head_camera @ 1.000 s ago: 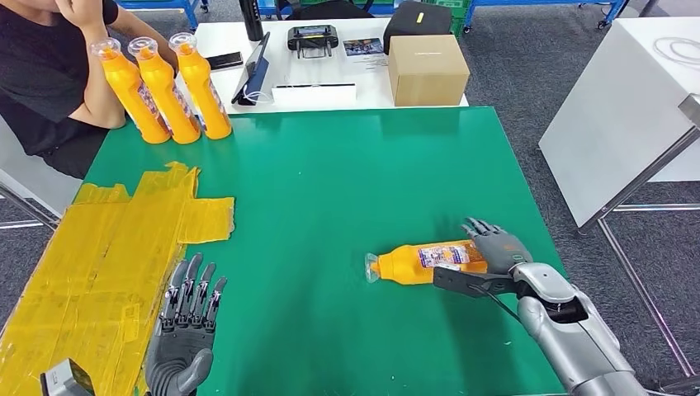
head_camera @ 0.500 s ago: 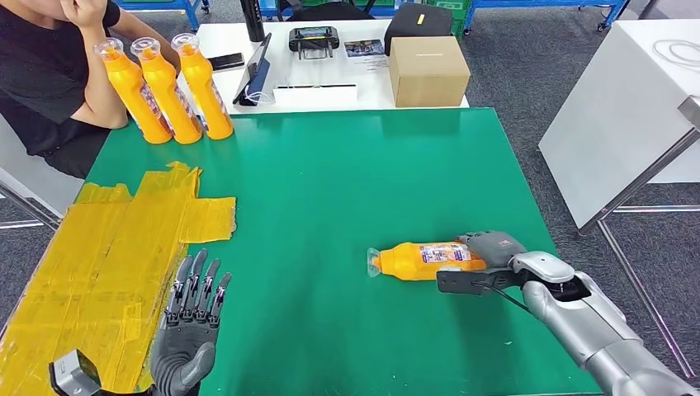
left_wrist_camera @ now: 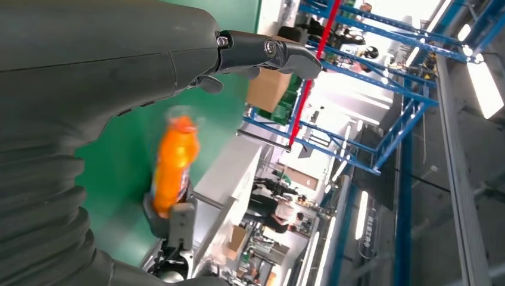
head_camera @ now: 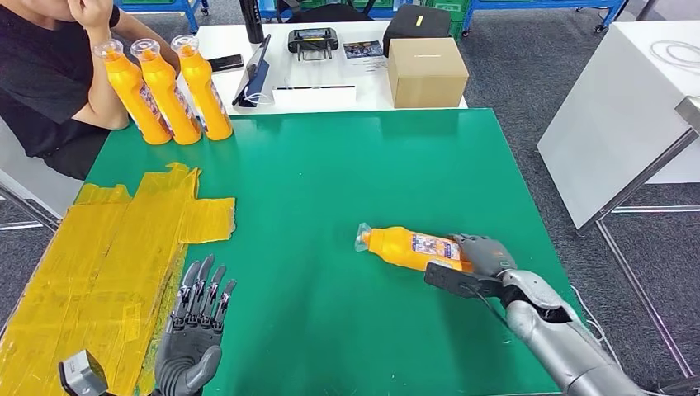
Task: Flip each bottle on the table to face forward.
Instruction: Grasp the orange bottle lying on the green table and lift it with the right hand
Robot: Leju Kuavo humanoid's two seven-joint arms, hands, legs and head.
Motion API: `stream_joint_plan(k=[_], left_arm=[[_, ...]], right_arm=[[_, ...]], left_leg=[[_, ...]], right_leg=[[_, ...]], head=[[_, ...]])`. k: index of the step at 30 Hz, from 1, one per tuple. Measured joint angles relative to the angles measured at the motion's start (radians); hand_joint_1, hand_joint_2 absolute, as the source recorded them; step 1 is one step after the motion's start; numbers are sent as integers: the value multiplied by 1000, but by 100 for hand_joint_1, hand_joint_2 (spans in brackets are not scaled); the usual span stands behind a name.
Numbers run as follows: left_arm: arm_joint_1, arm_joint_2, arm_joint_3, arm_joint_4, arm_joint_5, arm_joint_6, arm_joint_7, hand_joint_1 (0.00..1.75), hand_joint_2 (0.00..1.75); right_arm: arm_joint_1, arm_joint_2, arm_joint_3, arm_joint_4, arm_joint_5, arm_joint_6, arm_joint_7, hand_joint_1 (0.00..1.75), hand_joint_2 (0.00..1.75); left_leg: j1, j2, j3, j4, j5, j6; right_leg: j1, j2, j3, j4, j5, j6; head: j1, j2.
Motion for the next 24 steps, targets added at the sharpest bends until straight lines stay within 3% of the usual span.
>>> stream_joint_plan(k=[4,11,18,24], left_arm=[[29,-18,10,-21,-17,5,9,0,175],[47,-46,32,-40,-32,32,45,0,175],[49,-73,40,-46,-41,79,88,0,175],[47,-79,36,-46,-43,86,100,0,175]], right_arm=[[136,103,-112,-182,-36,-36,-25,175,175],[245,221,-229,-368,-66,-60,-110,175,175],[279,363,-202,-467,-46,-95,-129,175,175],[265,435,-151,-464,-40,-101,-130,175,175]], left_leg=[[1,-1,-3,0,0,0],[2,0,-6,0,0,0],[2,0,-6,0,0,-1],[2,0,-6,0,0,-1]], right_leg=[[1,-2,-3,0,0,0],[0,-1,-6,0,0,0],[1,0,-6,0,0,0],[1,0,-6,0,0,0]], head=[[-1,0],[0,0],[0,0],[0,0]])
